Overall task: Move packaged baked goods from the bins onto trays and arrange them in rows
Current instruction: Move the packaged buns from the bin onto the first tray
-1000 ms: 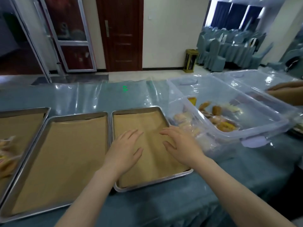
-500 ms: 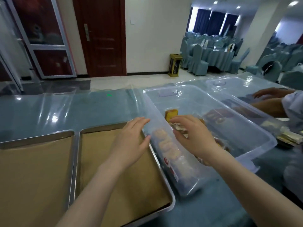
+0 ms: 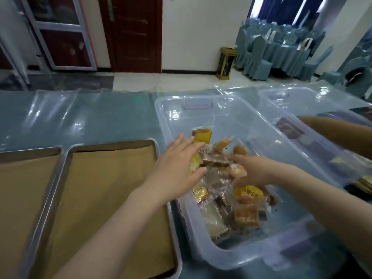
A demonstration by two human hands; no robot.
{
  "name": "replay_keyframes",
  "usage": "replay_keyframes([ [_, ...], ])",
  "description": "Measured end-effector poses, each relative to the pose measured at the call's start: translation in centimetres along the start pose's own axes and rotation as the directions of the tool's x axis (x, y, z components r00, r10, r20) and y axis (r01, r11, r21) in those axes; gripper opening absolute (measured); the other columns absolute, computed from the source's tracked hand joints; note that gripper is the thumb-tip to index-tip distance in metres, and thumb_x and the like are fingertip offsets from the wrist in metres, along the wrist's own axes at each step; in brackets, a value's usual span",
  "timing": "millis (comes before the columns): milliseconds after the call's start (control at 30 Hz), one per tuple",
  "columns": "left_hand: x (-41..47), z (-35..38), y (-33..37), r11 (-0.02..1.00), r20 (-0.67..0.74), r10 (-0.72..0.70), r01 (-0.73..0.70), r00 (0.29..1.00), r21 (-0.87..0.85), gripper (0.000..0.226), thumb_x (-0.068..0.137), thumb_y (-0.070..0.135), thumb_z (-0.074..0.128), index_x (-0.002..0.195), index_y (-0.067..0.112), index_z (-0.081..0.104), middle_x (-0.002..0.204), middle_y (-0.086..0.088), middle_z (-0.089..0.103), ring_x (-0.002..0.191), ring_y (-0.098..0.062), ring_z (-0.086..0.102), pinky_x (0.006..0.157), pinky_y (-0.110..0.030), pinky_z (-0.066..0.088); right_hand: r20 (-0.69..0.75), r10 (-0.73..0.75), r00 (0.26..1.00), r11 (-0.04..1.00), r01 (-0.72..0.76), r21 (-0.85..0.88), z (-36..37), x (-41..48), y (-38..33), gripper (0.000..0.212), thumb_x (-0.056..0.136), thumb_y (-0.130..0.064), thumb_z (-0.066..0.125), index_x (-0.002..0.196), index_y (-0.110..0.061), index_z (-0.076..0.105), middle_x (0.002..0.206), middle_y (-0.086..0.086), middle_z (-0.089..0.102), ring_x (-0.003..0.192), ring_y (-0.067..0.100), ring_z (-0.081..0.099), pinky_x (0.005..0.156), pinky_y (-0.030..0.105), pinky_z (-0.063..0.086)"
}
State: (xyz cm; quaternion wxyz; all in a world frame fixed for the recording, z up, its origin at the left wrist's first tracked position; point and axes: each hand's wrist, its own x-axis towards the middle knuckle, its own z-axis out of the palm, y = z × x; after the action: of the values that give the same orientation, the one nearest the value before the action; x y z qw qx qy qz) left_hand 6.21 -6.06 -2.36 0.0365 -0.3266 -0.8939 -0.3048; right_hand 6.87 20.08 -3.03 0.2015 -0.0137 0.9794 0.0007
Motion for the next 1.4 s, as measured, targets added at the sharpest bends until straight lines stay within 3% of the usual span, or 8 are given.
replay_keyframes([
  [233,1.8,1.6,0.9,0.947,0.055,-0.292,0.281,0.955,0.155,0.088,0.081,0.064,0.05,0.15,0.032,0.006,0.159,0.001,0.0,0.144,-0.013,-0.01,0.114,-0.031,-0.01,0.492,-0.081,0.867,0.915,0.26,-0.308,4.0,1.6,0.5,0.129,0.053,-0.083,0.064,0.148,-0.038,-0.01,0.16,0.003,-0.004,0.144,0.039,0.007,0.112,0.058,0.019],
  [400,1.7,2.2,1.5,0.907,0.036,-0.377,0.361,0.926,0.215,0.081,0.085,0.052,0.056,0.15,0.03,0.013,0.159,0.0,0.001,0.144,-0.014,-0.011,0.112,-0.032,-0.009,0.442,-0.07,0.894,0.839,0.292,-0.459,5.3,1.7,0.0,0.104,0.084,-0.02,0.068,0.15,-0.034,-0.011,0.156,0.025,-0.001,0.137,0.048,0.022,0.102,0.052,0.037],
  [600,2.0,2.0,1.6,0.89,0.029,-0.401,0.381,0.916,0.252,0.074,0.086,0.045,0.057,0.148,0.029,0.02,0.159,-0.001,0.007,0.144,-0.016,-0.01,0.113,-0.034,-0.007,0.222,-0.179,0.959,0.895,0.252,-0.368,2.5,4.1,1.5,0.091,0.076,-0.023,0.072,0.15,-0.025,0.017,0.145,0.014,0.032,0.119,0.034,0.049,0.093,0.042,0.049],
  [800,2.3,1.8,1.5,0.898,0.028,-0.368,0.347,0.929,0.272,0.07,0.087,0.045,0.053,0.147,0.029,0.023,0.158,-0.002,0.011,0.145,-0.018,-0.008,0.114,-0.036,-0.005,0.237,-0.059,0.97,0.995,0.075,-0.059,3.6,5.6,2.3,0.134,0.055,-0.068,0.076,0.143,-0.044,-0.022,0.149,0.016,-0.036,0.14,0.042,0.022,0.111,0.045,0.029],
  [867,2.2,1.9,1.4,0.904,0.037,-0.357,0.335,0.933,0.267,0.068,0.086,0.045,0.052,0.147,0.028,0.026,0.158,-0.002,0.013,0.145,-0.018,-0.007,0.114,-0.036,-0.004,0.283,-0.046,0.958,0.992,0.077,-0.099,4.0,6.1,2.0,0.13,0.055,-0.072,0.073,0.147,-0.04,-0.012,0.155,0.013,-0.022,0.142,0.043,0.012,0.112,0.047,0.024],
  [1000,2.0,2.0,1.3,0.905,0.041,-0.345,0.321,0.938,0.281,0.066,0.087,0.044,0.051,0.146,0.027,0.027,0.157,-0.002,0.016,0.145,-0.018,-0.007,0.114,-0.037,-0.005,0.207,-0.05,0.977,0.995,0.068,-0.077,3.8,7.1,2.3,0.108,0.056,-0.06,0.076,0.147,-0.029,0.026,0.131,0.005,0.05,0.116,0.027,0.046,0.098,0.04,0.043],
  [1133,2.2,1.8,1.6,0.861,0.056,-0.401,0.355,0.915,0.363,0.071,0.086,0.049,0.052,0.147,0.024,0.026,0.157,-0.003,0.015,0.145,-0.019,-0.007,0.114,-0.039,-0.006,0.054,-0.127,0.99,0.992,0.126,0.018,1.7,7.2,4.2,0.085,0.056,-0.043,0.072,0.135,-0.037,0.042,0.098,-0.008,0.046,0.09,0.015,0.045,0.069,0.026,0.041],
  [1400,6.5,3.2,3.8,0.662,0.178,-0.548,0.293,0.818,0.69,0.073,0.091,0.052,0.045,0.148,0.015,0.019,0.157,-0.02,0.001,0.145,-0.032,-0.001,0.115,-0.043,-0.004,-0.23,-0.143,0.963,0.974,0.178,0.139,-1.3,8.0,5.0,0.081,0.059,-0.046,0.078,0.13,-0.039,0.04,0.123,0.001,0.03,0.08,0.019,0.056,0.076,0.04,0.055],
])
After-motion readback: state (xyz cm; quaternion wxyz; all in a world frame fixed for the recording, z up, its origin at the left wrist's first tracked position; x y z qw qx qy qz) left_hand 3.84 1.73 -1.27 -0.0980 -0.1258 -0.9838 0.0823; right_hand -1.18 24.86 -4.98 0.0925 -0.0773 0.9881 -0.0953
